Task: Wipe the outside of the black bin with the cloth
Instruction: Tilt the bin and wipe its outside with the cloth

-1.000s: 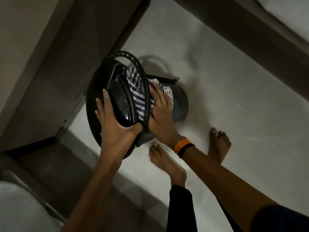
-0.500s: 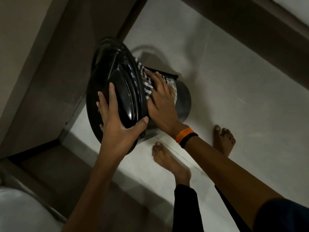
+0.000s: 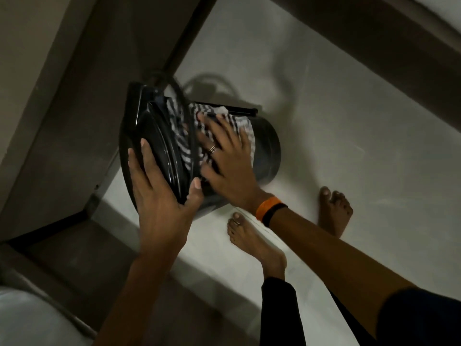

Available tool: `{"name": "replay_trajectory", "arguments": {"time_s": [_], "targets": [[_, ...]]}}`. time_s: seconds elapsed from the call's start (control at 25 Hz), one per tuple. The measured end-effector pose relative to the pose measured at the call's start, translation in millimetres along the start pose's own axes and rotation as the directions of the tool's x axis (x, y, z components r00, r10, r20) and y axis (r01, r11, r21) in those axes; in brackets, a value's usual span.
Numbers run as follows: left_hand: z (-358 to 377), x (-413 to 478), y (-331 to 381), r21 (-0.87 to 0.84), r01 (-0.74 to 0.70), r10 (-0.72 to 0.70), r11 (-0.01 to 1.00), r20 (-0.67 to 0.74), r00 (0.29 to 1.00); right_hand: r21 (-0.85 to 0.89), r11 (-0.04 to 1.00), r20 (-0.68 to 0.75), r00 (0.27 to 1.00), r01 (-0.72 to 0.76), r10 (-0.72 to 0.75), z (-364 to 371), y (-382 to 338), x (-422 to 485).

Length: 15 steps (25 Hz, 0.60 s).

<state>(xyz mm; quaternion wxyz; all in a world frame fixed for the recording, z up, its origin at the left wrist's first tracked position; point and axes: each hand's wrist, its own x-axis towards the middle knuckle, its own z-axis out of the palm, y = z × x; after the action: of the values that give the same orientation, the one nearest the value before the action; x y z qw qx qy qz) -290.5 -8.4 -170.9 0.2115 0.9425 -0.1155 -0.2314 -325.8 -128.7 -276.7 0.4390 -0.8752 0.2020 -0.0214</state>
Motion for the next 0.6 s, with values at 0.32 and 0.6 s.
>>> {"name": "replay_trajectory", "arguments": {"time_s": [0.32,0.6], "targets": [[12.4,10.3,21.4,0.068,-0.049,0.052,0.996,-0.036,0.998,0.050,0.899,0.081,0.899,-0.436,0.431,-35.2,53.3,52.4],[18.4,18.3,23.2,0.088,-0.018,0.027,0.996,-0.096,0.995,0.238,0.902,-0.064,0.921,-0.361,0.385,-11.9,44.6,-9.8]]}}
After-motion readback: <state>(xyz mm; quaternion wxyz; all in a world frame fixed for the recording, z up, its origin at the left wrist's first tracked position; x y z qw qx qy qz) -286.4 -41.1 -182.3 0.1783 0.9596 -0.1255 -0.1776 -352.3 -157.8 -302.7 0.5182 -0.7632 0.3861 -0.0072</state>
